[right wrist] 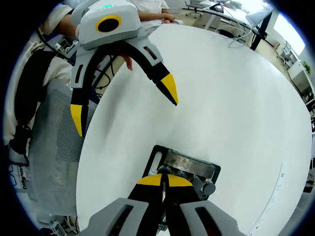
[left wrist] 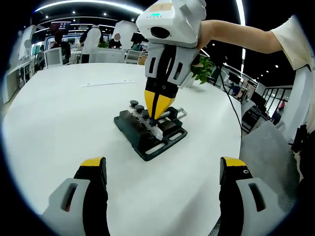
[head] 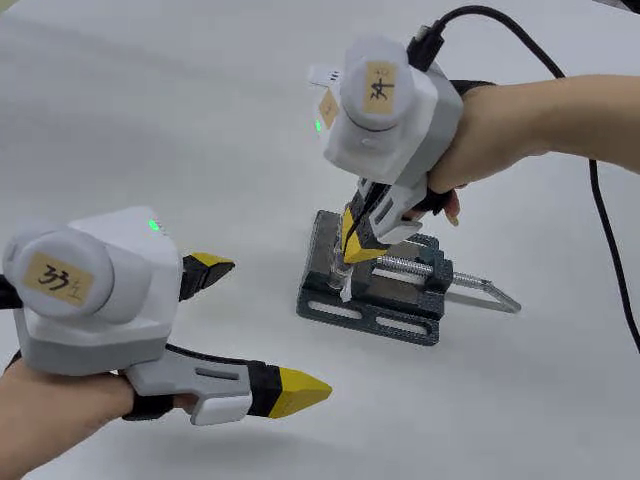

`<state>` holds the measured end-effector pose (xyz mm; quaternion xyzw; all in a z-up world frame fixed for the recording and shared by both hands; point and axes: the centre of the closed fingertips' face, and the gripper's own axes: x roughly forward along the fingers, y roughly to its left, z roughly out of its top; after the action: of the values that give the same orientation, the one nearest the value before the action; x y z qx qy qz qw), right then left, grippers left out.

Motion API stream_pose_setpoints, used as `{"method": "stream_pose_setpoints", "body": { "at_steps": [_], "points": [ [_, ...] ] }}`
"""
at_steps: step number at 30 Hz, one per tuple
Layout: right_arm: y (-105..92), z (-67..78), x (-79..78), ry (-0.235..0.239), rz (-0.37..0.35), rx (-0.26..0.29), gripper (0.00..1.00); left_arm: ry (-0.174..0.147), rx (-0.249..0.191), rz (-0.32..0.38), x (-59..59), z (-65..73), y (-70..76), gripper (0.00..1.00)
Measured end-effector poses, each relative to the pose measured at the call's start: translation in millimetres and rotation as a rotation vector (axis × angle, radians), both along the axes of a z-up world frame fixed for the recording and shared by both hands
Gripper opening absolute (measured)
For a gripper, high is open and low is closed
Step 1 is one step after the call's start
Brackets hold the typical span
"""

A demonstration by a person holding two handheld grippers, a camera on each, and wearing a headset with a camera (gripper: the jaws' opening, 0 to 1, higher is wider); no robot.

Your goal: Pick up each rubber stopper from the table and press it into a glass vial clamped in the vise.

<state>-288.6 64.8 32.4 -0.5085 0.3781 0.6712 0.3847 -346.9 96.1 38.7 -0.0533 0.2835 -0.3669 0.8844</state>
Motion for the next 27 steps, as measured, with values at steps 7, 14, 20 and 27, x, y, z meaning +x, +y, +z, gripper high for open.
{"method": "stream_pose_setpoints", "body": {
  "at_steps": [7, 14, 20, 27],
  "points": [
    [-0.2, -1.0, 0.6, 0.033, -0.034, 0.01, 0.0, -0.001, 0.0, 0.005, 3.0, 0.2, -1.2, 0.95],
    [-2.3, -2.3, -3.4, 0.009, -0.021, 0.011, 0.0, -0.001, -0.003, 0.014, 3.4, 0.6, -1.5, 0.95],
    [1.0, -3.5, -3.3, -0.039, 0.004, 0.0, 0.0, -0.003, -0.005, 0.014, 4.0, 1.4, -2.0, 0.95],
    [4.2, -5.5, -0.8, -0.075, 0.019, -0.088, 0.0, -0.011, -0.006, 0.005, 6.1, 4.1, -5.3, 0.95]
  ]
}}
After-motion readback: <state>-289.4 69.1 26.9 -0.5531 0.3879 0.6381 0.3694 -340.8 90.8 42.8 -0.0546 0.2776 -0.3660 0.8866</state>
